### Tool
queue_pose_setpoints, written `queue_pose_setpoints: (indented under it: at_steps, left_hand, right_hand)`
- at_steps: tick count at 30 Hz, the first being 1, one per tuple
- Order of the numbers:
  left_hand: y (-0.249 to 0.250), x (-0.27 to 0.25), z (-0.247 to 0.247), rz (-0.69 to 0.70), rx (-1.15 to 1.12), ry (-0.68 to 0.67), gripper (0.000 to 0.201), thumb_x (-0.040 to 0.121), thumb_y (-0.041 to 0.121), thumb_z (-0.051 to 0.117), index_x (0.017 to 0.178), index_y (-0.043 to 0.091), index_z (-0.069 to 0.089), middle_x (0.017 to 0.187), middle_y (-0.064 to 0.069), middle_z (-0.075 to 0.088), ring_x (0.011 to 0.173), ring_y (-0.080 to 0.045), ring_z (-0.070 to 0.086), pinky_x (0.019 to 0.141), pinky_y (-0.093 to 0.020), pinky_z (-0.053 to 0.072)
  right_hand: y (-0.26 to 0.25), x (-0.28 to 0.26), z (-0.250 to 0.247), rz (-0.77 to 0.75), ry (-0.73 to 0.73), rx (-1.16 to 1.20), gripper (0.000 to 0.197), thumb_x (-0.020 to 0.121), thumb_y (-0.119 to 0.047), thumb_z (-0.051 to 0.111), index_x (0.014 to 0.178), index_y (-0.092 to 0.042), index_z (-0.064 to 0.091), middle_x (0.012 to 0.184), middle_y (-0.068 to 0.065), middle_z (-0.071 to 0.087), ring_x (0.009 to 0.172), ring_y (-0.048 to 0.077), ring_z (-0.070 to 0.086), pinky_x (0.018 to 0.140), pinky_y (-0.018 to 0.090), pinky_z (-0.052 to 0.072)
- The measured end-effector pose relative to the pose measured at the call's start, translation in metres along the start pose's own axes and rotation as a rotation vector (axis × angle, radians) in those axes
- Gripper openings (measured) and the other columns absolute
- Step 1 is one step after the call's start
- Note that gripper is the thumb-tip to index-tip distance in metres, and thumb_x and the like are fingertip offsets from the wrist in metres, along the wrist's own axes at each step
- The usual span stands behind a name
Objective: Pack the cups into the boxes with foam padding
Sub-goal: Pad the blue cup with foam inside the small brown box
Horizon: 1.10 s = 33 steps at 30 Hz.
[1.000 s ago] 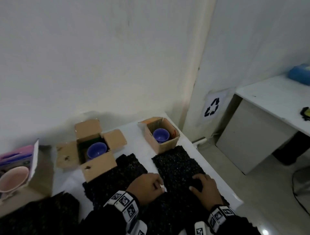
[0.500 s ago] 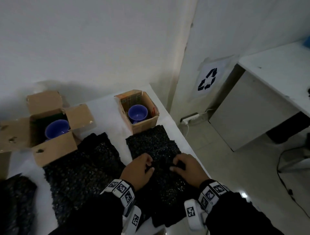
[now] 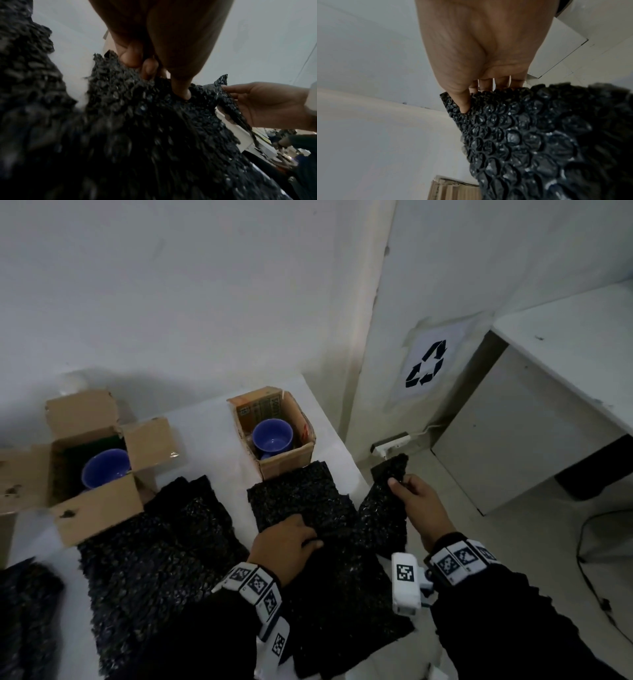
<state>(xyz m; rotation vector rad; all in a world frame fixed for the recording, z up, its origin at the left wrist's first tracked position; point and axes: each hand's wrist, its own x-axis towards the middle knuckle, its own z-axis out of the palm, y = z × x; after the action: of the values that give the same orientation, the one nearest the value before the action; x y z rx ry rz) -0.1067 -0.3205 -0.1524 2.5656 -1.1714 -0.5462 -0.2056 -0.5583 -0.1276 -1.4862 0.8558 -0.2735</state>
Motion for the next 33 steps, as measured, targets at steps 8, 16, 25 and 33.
queue_pose_setpoints:
  at_steps: [8,16,25,33]
  left_hand:
    - [-0.022,-0.004,-0.065,0.035,-0.378,0.281,0.027,0.085,0.05,0.061,0.088,0.023,0.058,0.077,0.008,0.063,0.072,-0.01,0.06,0.067,-0.028,0.048]
    - [-0.076,0.023,-0.146,-0.054,-0.415,0.749,0.025,0.086,0.003,0.062,0.099,0.025,0.06,0.097,0.003,0.063,0.083,-0.013,0.061,0.072,-0.029,0.052]
    - [-0.105,0.091,-0.152,-0.018,-0.008,0.384,0.037,0.092,0.024,0.056,0.127,0.012,0.057,0.133,-0.004,0.051,0.109,-0.025,0.056,0.088,-0.034,0.048]
    - [-0.128,0.107,-0.134,0.121,0.439,0.386,0.04,0.092,0.036,0.035,0.113,0.02,0.066,0.108,0.0,0.068,0.112,-0.034,0.053,0.091,-0.045,0.033]
  right_hand:
    - [-0.041,0.029,0.034,0.02,0.013,0.072,0.017,0.094,-0.028,0.061,0.099,-0.012,0.061,0.099,0.013,0.07,0.095,0.029,0.066,0.084,0.044,0.054]
    - [-0.105,0.059,0.111,-0.341,0.175,0.146,0.032,0.09,0.001,0.058,0.103,-0.027,0.047,0.104,0.007,0.058,0.091,0.024,0.063,0.077,0.043,0.059]
    - [-0.106,0.102,0.186,-0.755,0.017,-0.495,0.035,0.069,0.001,0.065,0.099,-0.016,0.059,0.112,0.003,0.047,0.09,0.015,0.055,0.074,0.025,0.049]
    - [-0.092,0.129,0.2,-1.033,-0.048,-1.14,0.026,0.06,-0.001,0.061,0.082,-0.014,0.064,0.09,0.007,0.059,0.071,0.029,0.059,0.081,0.04,0.045]
